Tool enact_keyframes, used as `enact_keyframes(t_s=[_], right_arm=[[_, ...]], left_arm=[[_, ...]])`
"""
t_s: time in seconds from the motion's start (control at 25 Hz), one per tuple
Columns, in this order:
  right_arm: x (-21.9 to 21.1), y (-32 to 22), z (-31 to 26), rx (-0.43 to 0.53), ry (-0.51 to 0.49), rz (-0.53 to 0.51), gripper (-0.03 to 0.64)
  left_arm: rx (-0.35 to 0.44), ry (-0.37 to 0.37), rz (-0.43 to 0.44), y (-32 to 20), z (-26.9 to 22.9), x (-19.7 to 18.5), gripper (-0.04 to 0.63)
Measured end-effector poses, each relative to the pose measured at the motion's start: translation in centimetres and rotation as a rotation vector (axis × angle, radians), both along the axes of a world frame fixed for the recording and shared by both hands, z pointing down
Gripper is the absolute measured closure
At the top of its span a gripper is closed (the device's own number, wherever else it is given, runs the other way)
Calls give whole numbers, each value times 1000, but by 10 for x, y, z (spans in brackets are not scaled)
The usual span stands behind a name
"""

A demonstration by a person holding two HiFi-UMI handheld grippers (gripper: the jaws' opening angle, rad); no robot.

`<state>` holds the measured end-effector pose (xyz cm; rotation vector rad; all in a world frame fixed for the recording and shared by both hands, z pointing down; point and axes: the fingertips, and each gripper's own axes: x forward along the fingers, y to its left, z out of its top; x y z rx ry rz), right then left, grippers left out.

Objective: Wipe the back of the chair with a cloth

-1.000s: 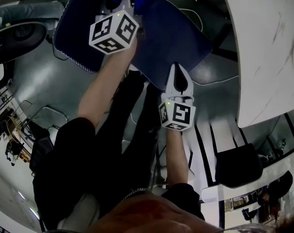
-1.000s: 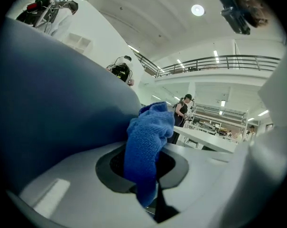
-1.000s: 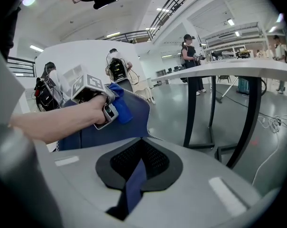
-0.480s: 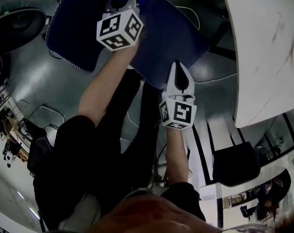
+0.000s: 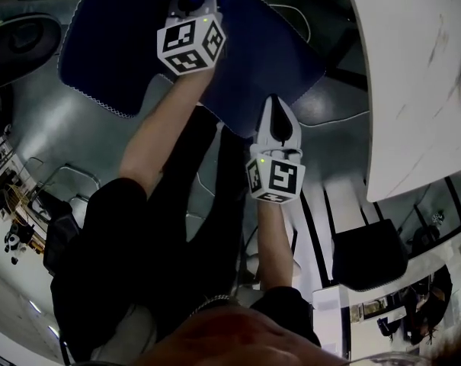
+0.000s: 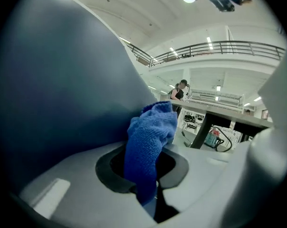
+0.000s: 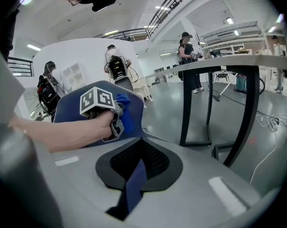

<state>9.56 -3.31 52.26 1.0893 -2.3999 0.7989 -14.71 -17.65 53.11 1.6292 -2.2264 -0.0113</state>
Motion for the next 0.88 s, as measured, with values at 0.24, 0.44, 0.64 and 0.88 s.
enact_keyframes(t_s=[0.24,0.44,0.64,0.88], right_arm=[[8,-4,8,-11,13,4,614],[9,-6,7,-12,13,3,614],[15,-9,7,-12,17,9,614],[18,-7,11,-20,23,12,614]], left_arm=[[-49,-5,7,-2,28,8,541],[-104,-5,9,0,51,10,541],[-171,12,6,5,79,11,541],[-266,-15,35,7,112,16,541]])
